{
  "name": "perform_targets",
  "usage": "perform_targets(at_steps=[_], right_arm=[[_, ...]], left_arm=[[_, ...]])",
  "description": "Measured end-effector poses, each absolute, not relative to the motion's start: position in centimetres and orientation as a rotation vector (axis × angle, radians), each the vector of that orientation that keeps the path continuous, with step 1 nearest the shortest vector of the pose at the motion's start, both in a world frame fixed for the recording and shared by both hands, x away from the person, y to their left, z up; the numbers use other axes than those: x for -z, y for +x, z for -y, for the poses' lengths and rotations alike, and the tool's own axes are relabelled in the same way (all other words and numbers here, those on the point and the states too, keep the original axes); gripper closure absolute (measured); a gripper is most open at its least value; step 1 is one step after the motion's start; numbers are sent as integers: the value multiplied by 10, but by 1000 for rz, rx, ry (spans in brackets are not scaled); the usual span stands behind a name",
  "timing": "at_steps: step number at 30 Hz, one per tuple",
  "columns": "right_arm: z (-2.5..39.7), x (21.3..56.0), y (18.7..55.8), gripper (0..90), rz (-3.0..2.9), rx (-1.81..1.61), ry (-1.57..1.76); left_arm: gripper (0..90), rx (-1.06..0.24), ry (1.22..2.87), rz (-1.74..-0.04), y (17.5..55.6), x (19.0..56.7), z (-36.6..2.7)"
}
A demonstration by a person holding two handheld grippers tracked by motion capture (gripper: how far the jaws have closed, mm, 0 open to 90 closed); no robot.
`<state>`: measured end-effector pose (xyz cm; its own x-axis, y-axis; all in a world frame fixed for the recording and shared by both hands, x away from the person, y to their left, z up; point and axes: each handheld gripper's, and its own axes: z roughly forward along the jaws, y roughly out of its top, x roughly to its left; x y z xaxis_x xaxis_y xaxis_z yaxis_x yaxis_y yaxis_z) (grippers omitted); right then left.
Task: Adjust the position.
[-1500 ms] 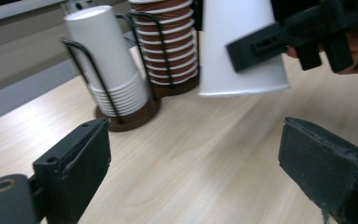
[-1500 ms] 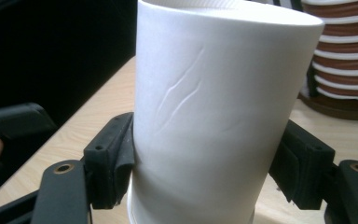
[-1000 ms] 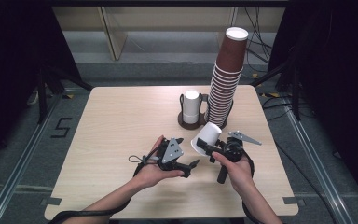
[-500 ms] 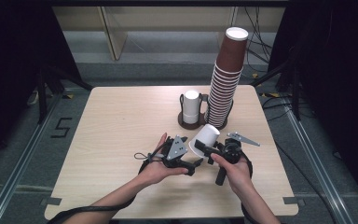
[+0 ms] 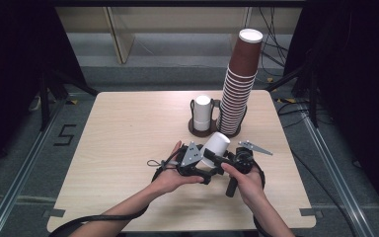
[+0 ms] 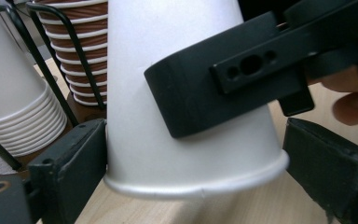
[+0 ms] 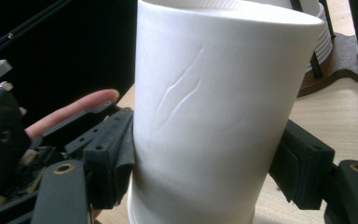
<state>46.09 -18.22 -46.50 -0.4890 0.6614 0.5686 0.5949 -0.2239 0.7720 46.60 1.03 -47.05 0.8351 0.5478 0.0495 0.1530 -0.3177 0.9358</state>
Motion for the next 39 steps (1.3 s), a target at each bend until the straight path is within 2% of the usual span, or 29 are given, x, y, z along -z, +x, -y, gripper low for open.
perform_targets(at_steps=[11,19,23,27,39], right_arm=[[182,464,461,272,-1922,-1843,1567],[184,462,461,156,-1922,-1854,1567],[183,462,460,77,-1933,-1854,1557],[184,460,460,47,-1950,-1834,1543],[194,453,452,19,-1973,-1797,1495]], left_arm=[[153,-414,1884,-536,467,470,-11],[266,-448,1895,-482,465,467,-12],[282,-456,1909,-460,464,466,-13],[292,-473,1922,-452,464,464,-16],[297,-489,1952,-442,462,460,-30]])
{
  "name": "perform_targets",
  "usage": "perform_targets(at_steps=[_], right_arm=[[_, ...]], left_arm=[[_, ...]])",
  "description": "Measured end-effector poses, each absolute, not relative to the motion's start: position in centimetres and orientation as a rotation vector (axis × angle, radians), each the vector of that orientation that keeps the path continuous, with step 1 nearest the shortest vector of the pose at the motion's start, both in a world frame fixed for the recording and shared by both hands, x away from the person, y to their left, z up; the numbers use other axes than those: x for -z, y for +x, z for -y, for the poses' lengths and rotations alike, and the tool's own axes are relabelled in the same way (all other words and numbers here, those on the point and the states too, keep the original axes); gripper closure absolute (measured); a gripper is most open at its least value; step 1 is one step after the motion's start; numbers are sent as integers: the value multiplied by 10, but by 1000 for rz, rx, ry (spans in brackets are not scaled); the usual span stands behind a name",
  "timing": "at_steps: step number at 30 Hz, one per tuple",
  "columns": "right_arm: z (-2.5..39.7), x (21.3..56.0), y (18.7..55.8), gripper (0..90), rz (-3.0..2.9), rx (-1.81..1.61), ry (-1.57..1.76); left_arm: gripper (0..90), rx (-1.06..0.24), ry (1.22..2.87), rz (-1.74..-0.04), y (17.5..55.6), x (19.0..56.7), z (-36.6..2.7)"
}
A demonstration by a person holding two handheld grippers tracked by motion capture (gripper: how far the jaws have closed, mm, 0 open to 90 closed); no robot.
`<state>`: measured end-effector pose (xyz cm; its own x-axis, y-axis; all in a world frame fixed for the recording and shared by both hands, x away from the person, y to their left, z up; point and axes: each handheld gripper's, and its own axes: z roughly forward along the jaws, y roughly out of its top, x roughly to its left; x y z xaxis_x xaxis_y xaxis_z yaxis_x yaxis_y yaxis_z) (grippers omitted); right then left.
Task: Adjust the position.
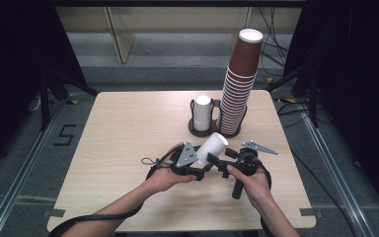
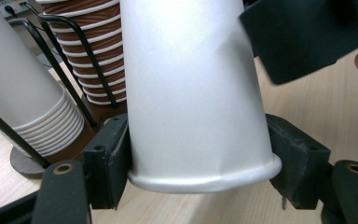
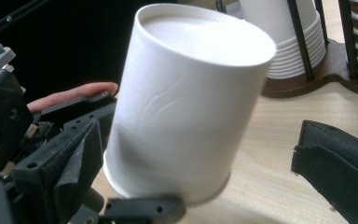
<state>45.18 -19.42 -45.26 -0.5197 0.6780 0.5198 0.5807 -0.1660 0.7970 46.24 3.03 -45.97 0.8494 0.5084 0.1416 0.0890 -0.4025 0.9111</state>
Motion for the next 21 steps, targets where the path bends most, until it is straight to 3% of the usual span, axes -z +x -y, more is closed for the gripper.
perform_targets(at_steps=[21], right_arm=[[227,456,441,59,-1984,-1709,1448]], left_arm=[[296,-502,2017,-460,466,453,-54]])
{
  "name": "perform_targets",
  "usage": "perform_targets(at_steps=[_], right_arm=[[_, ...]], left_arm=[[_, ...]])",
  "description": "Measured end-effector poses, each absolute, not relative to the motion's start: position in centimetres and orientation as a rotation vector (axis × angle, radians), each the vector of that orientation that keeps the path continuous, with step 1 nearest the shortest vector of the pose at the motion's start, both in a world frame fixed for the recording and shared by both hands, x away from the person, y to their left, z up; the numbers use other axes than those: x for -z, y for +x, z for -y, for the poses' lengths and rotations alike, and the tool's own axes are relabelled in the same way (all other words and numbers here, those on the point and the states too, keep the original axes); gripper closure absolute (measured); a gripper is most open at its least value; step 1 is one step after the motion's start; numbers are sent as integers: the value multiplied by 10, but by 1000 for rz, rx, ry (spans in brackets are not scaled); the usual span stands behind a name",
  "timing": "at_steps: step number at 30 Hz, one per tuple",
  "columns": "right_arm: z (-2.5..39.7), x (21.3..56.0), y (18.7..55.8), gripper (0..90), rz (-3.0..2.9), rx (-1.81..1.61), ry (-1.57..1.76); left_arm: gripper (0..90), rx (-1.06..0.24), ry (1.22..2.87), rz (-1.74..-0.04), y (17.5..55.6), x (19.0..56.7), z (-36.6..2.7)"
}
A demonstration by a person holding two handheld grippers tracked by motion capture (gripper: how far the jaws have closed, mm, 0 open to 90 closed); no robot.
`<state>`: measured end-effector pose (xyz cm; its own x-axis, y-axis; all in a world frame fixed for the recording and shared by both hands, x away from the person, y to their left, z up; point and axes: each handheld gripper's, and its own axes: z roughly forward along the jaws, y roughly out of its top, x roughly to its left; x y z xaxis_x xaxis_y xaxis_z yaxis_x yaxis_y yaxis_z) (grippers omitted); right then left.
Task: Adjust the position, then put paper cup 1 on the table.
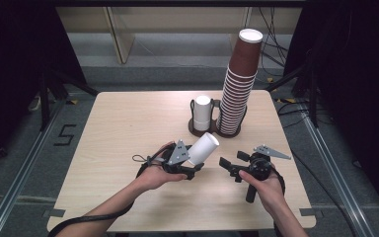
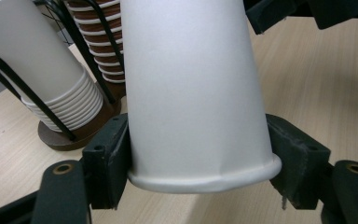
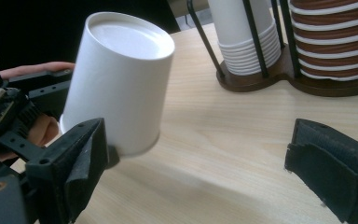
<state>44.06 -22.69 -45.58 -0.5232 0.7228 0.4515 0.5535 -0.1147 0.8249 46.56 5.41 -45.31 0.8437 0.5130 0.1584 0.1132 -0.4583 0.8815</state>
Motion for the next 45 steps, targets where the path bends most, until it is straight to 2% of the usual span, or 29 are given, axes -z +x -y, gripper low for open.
perform_targets(at_steps=[11,17,20,35,45], right_arm=[[228,464,443,69,-2084,-1627,1408],[223,467,445,88,-2195,-1545,1360],[222,469,447,113,-2264,-1472,1264],[207,476,443,116,-2528,-1181,934],[199,475,440,148,-2677,-1093,641]], left_arm=[[296,-511,2048,-450,461,449,-66],[293,-519,2124,-410,461,447,-75],[291,-517,2129,-408,461,446,-78],[291,-502,2199,-377,454,450,-89],[294,-462,2306,-263,452,450,-83]])
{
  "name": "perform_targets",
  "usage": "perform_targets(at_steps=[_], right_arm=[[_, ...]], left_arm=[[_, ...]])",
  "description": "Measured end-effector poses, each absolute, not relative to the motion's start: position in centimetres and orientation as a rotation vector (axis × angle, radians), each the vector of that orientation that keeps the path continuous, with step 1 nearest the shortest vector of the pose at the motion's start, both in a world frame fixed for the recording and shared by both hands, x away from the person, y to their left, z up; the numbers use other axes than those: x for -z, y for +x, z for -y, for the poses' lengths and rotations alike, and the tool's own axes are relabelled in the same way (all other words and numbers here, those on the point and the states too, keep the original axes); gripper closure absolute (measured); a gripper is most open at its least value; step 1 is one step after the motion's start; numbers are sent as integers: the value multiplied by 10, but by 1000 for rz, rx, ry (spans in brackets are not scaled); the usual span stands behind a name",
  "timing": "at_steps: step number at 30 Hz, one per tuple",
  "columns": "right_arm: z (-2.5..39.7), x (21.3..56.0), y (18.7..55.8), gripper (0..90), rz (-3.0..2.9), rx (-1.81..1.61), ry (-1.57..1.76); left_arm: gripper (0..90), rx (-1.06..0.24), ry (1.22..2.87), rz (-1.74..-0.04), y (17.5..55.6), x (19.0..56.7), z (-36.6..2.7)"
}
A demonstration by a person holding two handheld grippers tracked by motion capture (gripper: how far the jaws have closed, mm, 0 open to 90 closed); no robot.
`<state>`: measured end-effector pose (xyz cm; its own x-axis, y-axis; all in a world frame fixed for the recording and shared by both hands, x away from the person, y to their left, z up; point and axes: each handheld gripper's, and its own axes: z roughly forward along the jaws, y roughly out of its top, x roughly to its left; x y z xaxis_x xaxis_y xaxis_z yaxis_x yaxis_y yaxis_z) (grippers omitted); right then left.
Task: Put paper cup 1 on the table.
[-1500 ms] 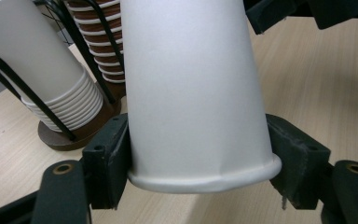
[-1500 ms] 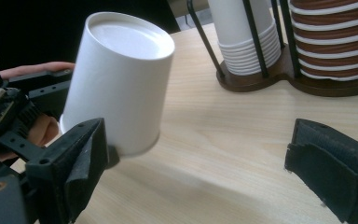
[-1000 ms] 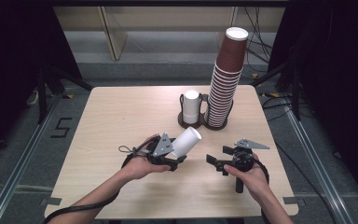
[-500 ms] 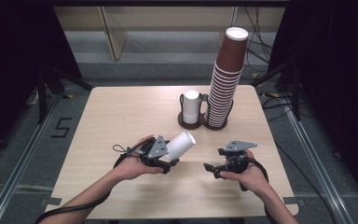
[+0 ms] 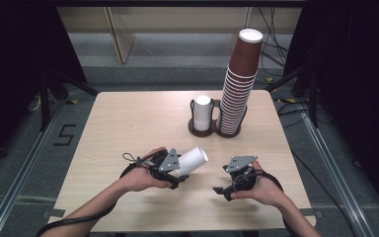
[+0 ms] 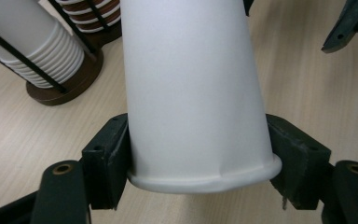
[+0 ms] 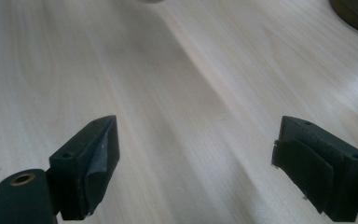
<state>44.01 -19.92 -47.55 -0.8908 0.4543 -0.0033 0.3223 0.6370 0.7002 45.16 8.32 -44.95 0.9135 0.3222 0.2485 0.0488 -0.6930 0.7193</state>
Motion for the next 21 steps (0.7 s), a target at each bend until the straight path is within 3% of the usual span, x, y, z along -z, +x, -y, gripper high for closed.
perform_targets(at_steps=[10,21], right_arm=[[193,469,435,153,-2801,-1048,440],[182,460,439,154,-2809,-1046,266]], left_arm=[[293,-376,2428,-70,444,446,-80],[297,-313,2505,25,443,444,-75]])
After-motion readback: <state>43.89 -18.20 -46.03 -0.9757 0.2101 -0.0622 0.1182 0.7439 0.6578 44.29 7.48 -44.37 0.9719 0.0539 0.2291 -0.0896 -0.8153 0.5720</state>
